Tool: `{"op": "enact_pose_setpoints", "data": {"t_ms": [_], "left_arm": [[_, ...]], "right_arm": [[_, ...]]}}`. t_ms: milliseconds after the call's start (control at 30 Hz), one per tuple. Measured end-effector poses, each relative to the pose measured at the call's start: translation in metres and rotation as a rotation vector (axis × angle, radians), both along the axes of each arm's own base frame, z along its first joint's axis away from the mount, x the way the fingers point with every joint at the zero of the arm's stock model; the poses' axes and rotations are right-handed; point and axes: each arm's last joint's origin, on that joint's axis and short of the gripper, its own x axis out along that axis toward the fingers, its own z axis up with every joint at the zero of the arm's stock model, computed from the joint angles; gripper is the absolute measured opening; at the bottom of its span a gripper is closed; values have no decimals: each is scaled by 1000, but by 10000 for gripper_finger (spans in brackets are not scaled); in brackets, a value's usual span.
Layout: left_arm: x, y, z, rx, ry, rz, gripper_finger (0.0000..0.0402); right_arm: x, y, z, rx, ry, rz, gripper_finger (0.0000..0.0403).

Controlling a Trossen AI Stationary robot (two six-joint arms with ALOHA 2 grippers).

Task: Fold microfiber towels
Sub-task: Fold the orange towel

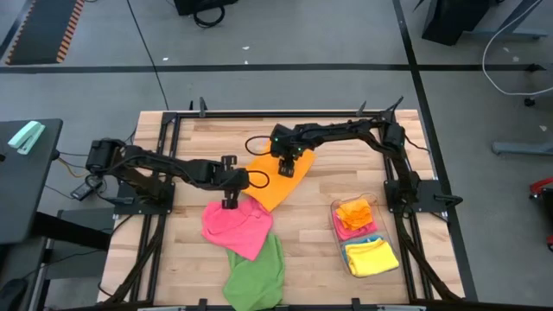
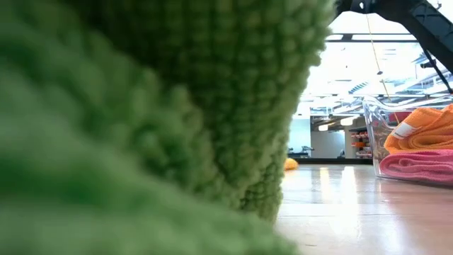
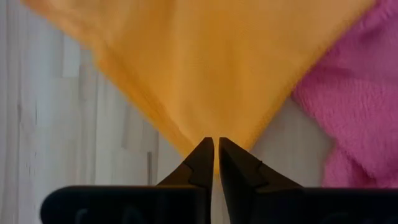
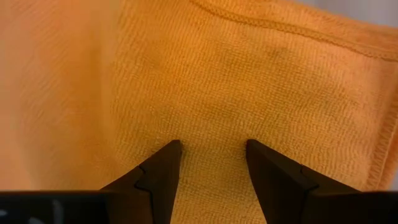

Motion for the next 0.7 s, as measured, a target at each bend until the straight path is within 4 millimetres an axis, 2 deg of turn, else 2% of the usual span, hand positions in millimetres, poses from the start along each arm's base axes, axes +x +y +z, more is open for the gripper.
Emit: {"op": "enact_pose_setpoints", "data": {"t_ms": [167,333,400,500,700], "left_arm": [[-1,-5,1,-1,7,-19,25],[-1,-6,1,0,1,-24,29],[0,-6,1,0,0,-23,31],[0,-6,1,-1,-3,-23,34],[0,-6,1,-11,-13,-1,25]], "right_arm": [[-4,27,-3,42,117,33,193],[-10,36,15,2,131,73,193],[-11,30,31,-46,65,98,193],[-13,11,55,-122,-43,146,193],[-23,-29,52,-137,-82,51,193]]}}
